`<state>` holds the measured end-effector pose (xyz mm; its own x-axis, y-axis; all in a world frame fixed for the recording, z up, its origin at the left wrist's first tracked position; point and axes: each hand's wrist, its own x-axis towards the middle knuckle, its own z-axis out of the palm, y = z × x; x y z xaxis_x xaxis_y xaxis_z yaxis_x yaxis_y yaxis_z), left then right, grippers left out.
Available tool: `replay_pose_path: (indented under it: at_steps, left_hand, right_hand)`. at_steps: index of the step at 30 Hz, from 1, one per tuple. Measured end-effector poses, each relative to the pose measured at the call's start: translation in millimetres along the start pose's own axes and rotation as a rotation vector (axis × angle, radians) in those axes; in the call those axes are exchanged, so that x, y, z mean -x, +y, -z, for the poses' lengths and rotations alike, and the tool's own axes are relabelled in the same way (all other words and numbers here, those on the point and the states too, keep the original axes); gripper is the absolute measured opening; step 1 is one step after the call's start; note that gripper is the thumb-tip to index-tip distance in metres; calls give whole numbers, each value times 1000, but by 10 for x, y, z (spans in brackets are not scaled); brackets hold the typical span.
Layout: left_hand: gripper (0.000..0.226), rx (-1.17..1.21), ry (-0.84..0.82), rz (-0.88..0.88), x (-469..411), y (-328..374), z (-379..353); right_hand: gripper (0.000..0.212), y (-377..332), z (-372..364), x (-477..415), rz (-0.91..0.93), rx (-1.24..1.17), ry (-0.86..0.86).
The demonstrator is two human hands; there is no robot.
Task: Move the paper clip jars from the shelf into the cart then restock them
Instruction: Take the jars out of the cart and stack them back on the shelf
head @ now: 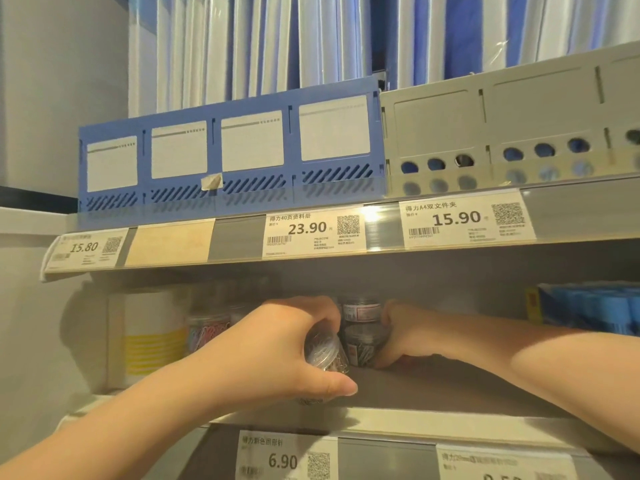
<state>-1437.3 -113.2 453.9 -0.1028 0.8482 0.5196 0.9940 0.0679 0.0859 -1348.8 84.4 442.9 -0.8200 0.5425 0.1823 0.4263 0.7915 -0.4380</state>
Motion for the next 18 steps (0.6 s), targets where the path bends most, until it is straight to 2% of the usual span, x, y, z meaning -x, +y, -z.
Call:
replay_pose_path:
  at_steps: [3, 6, 11, 15, 17, 18]
  left_hand:
    - [45, -7, -7, -10, -6, -17, -11]
    - [46, -2, -8, -4, -12, -35, -17]
    - [45, 4, -15, -6, -7, -76, -25]
    - [45, 11, -28, -18, -16, -66, -19]
    - [45, 17, -41, -27, -25, -33, -13]
    - [46, 16, -47, -34, -35, -10, -9]
  right_hand:
    - [31, -14, -25, 19, 22, 14, 26]
    - [44, -14, -54, 20, 22, 46, 52]
    - [45, -34, -34, 29, 14, 51, 31]
    - [43, -118, 197, 97, 70, 185, 46]
    - [33, -180, 346, 190, 165, 101, -36]
    - [32, -199, 391, 235, 215, 22, -134]
